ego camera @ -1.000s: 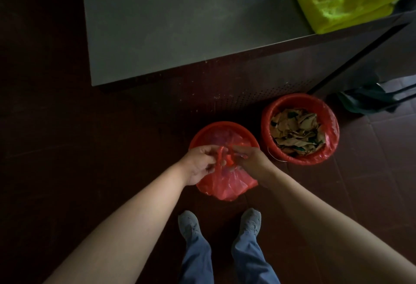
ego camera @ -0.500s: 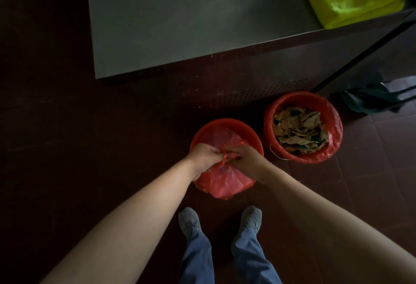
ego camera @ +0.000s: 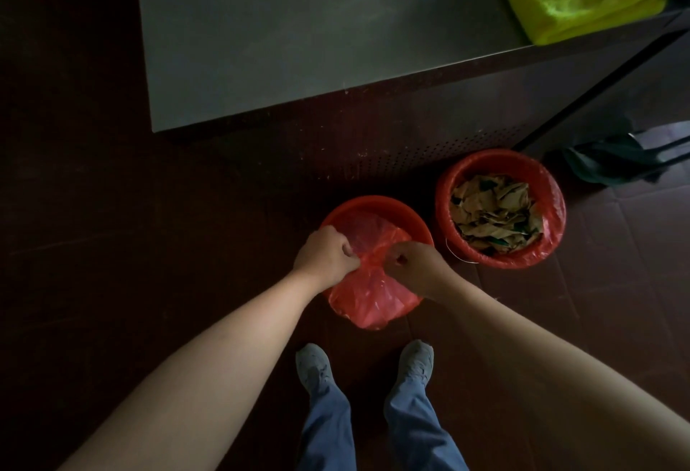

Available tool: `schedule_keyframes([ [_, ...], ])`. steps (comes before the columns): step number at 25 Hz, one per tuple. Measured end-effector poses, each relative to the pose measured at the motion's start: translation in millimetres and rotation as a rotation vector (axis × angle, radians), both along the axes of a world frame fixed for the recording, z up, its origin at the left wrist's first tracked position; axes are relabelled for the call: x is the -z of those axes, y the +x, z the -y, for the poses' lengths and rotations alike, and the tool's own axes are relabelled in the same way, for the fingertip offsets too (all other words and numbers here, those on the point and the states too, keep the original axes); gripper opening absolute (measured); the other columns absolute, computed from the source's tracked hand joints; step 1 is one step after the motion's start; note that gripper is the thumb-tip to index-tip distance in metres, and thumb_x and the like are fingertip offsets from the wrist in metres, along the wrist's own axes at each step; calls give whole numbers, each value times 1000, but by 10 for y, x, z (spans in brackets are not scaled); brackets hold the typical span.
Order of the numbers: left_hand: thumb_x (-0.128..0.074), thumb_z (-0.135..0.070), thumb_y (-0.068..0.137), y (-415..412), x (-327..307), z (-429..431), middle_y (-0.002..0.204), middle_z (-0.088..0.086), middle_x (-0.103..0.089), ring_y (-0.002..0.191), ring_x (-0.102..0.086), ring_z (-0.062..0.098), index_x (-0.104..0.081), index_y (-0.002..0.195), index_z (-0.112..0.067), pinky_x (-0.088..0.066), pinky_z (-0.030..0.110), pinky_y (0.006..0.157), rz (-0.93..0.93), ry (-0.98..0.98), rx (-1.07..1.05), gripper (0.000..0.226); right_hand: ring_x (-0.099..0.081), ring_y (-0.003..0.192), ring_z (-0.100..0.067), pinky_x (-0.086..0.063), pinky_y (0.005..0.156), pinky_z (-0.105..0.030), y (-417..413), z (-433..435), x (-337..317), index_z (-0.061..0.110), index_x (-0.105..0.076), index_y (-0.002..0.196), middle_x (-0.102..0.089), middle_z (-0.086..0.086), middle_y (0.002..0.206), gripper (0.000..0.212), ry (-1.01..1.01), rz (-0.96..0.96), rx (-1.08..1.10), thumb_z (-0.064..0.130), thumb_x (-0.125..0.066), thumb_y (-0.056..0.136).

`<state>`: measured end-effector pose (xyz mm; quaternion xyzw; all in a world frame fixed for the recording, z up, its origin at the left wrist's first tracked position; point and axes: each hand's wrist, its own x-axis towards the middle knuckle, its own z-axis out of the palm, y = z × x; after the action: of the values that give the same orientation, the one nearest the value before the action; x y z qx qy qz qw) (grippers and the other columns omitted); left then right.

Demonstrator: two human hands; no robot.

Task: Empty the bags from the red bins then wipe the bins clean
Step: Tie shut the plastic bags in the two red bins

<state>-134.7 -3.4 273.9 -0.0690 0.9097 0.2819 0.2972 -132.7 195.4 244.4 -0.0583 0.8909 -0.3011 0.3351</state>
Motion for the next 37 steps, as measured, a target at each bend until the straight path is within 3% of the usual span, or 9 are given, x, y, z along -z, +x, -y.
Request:
schedule_keyframes([
  [3,-67,-36,87,-3,52,4,107,4,-56,102,-56,24,-67,83,-15,-54,41,82,-144,-230,38,20,-58,61,-15,-48,56,-36,68,-8,-12,19,-61,71,-62,4,67,25,43,-84,338,31,-64,92],
  [5,-64,-40,87,-39,99,41,110,8,-56,106,-56,30,-69,100,-12,-54,41,80,-77,-331,-103,31,-56,57,-18,-46,53,-35,70,-40,-16,18,-59,67,-60,1,62,30,29,-72,631,33,-63,93],
  [8,-67,-43,83,-88,118,141,105,1,-56,100,-57,27,-62,92,-23,-56,46,79,43,-306,-342,23,-60,62,-20,-48,57,-31,48,-242,-4,15,-62,70,-62,-1,65,32,133,-35,846,38,-62,92],
  [12,-72,-44,80,-39,190,211,98,-10,-47,98,-49,18,-50,82,-34,-54,46,81,78,-268,-277,24,-64,71,-21,-55,67,-38,69,-510,47,25,-56,84,-66,2,76,26,285,12,748,49,-65,85],
  [16,-69,-39,81,-73,350,223,89,-14,-58,85,-61,14,-58,80,-33,-57,42,77,80,-193,-215,12,-60,77,-21,-48,64,-35,-9,-608,74,24,-58,89,-61,4,82,18,279,-1,680,41,-65,87],
  [22,-67,-40,85,-109,409,207,91,-17,-55,82,-58,9,-58,81,-36,-56,39,76,82,-220,-110,11,-60,78,-19,-50,67,-35,-37,-702,135,27,-64,89,-63,4,85,7,231,4,705,34,-67,86],
  [27,-66,-31,88,-56,372,144,86,-14,-64,76,-63,7,-66,80,-33,-54,29,67,66,-37,-120,9,-62,65,-11,-47,57,-26,-32,-685,131,17,-79,97,-70,0,79,17,80,-9,828,17,-63,92],
  [31,-69,-28,88,-6,338,84,76,-11,-69,73,-65,6,-70,76,-28,-50,24,69,66,137,-154,12,-71,72,-19,-60,72,-39,-83,-692,98,20,-81,97,-75,2,79,16,-47,84,674,17,-67,92],
  [37,-67,-27,92,8,411,-180,81,-11,-68,78,-62,3,-66,77,-31,-38,11,62,30,109,-186,15,-61,70,-6,-47,68,-24,-93,-544,205,26,-76,90,-68,11,78,13,-98,126,512,15,-68,91],
])
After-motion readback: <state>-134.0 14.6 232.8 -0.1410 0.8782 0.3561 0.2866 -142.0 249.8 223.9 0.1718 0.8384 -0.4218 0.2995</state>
